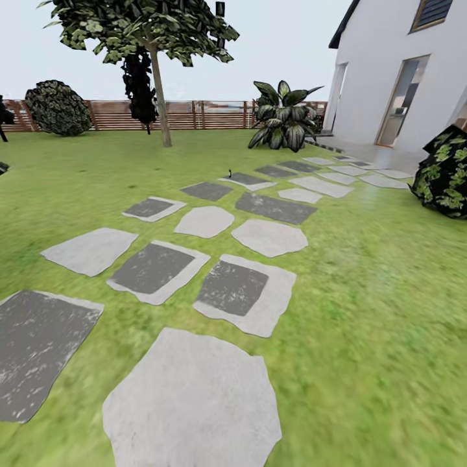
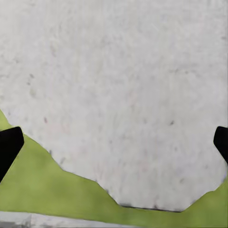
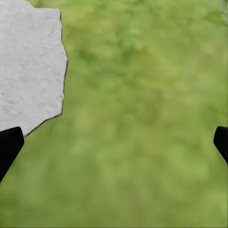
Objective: In the garden, pick up the pesticide atomizer on the floor and spray pesticide onto both trees until each tree trunk is fully covered.
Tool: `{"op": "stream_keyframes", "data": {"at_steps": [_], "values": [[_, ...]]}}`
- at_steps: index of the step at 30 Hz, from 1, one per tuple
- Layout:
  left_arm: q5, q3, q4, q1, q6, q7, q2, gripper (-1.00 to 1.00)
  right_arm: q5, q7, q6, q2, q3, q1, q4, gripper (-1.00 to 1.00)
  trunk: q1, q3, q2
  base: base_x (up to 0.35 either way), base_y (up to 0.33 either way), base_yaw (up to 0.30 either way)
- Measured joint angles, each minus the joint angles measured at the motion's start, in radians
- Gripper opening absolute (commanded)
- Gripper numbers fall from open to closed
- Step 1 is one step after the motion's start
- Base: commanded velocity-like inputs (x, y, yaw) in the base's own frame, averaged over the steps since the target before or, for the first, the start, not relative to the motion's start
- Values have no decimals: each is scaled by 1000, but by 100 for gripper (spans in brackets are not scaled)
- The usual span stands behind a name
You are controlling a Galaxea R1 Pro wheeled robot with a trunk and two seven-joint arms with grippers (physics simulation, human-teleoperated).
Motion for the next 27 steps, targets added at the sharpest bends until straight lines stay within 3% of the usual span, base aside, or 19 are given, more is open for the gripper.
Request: {"op": "stream_keyframes", "data": {"at_steps": [27], "values": [[0, 0, 3, 2, 2, 0, 0, 100, 0, 0, 0, 0, -1, 0, 0, 100, 0, 0, 0, 340, 0, 0]]}}
